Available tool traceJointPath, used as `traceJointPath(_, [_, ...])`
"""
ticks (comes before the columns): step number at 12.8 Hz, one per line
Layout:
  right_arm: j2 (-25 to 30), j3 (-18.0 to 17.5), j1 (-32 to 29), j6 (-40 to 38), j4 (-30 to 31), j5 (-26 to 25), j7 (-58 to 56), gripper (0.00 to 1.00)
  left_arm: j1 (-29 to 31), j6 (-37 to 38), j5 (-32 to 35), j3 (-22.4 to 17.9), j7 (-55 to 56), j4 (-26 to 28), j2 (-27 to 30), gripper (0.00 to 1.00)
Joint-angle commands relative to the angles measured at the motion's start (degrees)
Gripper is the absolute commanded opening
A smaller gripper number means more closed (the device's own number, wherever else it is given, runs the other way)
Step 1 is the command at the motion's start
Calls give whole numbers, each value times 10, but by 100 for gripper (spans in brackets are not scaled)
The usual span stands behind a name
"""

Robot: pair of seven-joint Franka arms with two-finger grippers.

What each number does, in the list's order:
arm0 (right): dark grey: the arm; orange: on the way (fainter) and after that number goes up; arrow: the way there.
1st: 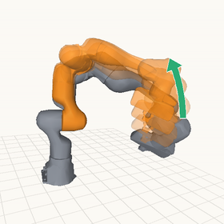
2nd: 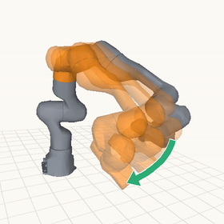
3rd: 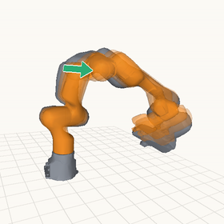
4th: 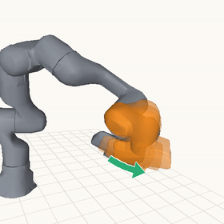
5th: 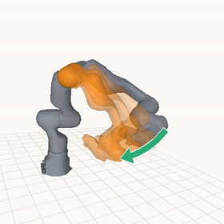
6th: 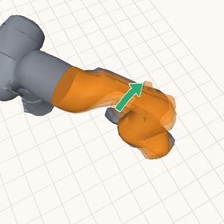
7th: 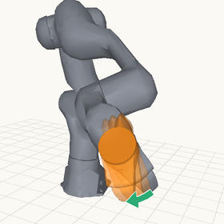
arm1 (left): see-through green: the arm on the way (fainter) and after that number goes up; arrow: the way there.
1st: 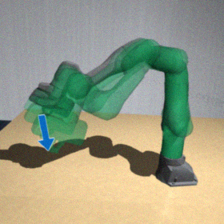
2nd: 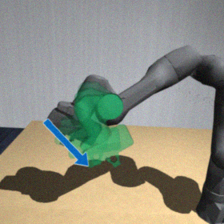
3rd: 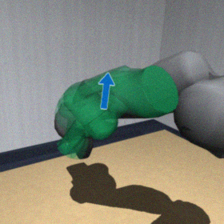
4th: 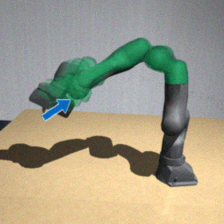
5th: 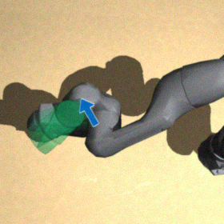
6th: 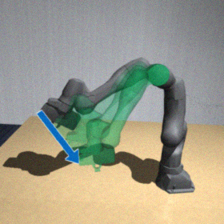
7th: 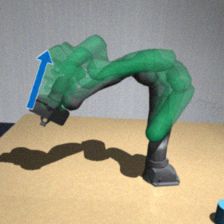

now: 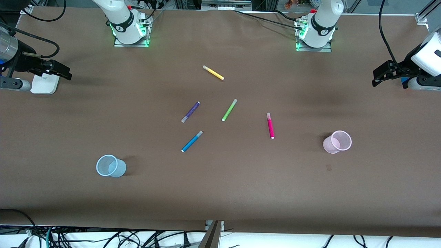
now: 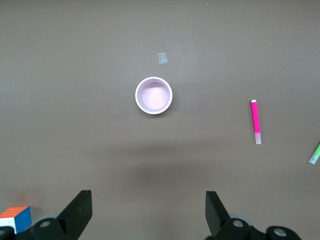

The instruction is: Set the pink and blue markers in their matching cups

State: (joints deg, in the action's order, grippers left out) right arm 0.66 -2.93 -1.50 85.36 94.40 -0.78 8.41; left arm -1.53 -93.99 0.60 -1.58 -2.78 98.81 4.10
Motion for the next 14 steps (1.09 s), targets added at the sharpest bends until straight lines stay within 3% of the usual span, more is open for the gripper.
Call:
traceJointPath(1, [-5, -5, -4, -11, -13, -2, -5, 100, 2, 6, -3, 1, -14, -4, 1, 100])
traceJointPath(14, [-38, -3, -7, -10, -12, 10, -15, 100, 1, 8, -3, 2, -13, -4, 2, 100])
